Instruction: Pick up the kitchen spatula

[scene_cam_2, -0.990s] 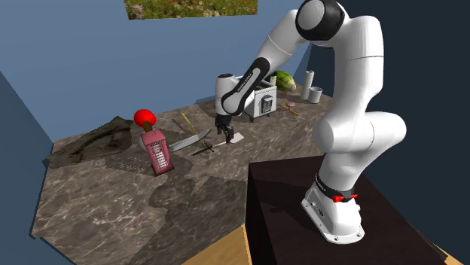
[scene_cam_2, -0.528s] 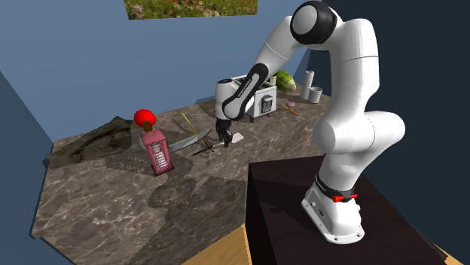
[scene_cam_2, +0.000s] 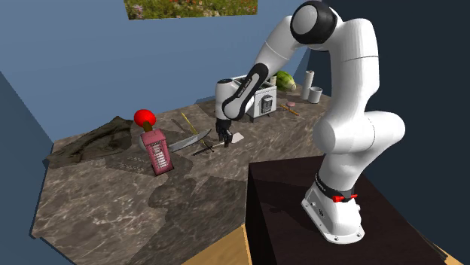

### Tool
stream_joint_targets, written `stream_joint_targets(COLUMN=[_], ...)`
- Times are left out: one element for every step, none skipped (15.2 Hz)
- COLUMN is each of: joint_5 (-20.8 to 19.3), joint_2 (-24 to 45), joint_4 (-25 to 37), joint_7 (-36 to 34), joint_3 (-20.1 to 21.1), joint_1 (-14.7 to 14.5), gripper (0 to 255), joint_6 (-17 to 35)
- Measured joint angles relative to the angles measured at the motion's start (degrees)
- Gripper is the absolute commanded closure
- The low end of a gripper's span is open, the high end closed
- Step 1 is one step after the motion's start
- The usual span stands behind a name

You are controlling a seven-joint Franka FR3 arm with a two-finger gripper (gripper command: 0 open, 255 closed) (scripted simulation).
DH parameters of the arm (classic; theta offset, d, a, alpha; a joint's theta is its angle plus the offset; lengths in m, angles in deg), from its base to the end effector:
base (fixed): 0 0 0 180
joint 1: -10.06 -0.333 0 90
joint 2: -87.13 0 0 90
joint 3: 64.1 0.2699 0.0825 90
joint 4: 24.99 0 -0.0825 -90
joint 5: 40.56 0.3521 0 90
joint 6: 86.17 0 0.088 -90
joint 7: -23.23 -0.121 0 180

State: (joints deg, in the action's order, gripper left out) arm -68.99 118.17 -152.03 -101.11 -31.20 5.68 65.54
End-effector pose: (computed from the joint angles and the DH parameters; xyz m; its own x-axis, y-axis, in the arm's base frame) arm 0.3863 0.3331 0.1425 0.4113 -0.9097 -0.0577 -0.9113 -0.4117 -0.0050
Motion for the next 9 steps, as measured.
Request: stream_joint_targets(joint_5=[0.3,0.72,1.1,1.77,2.4,3.05,3.78,4.39,5.12], joint_2=[-0.23,-0.66,-1.12,-1.81,-2.44,-3.04,-3.82,-4.48,-5.28], joint_4=[-0.14,-0.25,-0.44,-0.56,-0.59,-0.54,-0.74,-0.92,-1.16], joint_7=[0.21,0.48,0.79,1.29,1.71,2.14,2.63,2.97,3.47], joint_3=[0.32,0.72,1.1,1.76,2.38,3.01,3.71,4.29,4.99], joint_1=[0.23,0.62,1.04,1.64,2.11,2.56,3.16,3.58,4.17], gripper=[255,255,255,255,255,255,255,255,255], joint_6=[-0.31,-0.53,-0.7,-1.24,-1.78,-2.4,-2.92,-3.35,-3.84])
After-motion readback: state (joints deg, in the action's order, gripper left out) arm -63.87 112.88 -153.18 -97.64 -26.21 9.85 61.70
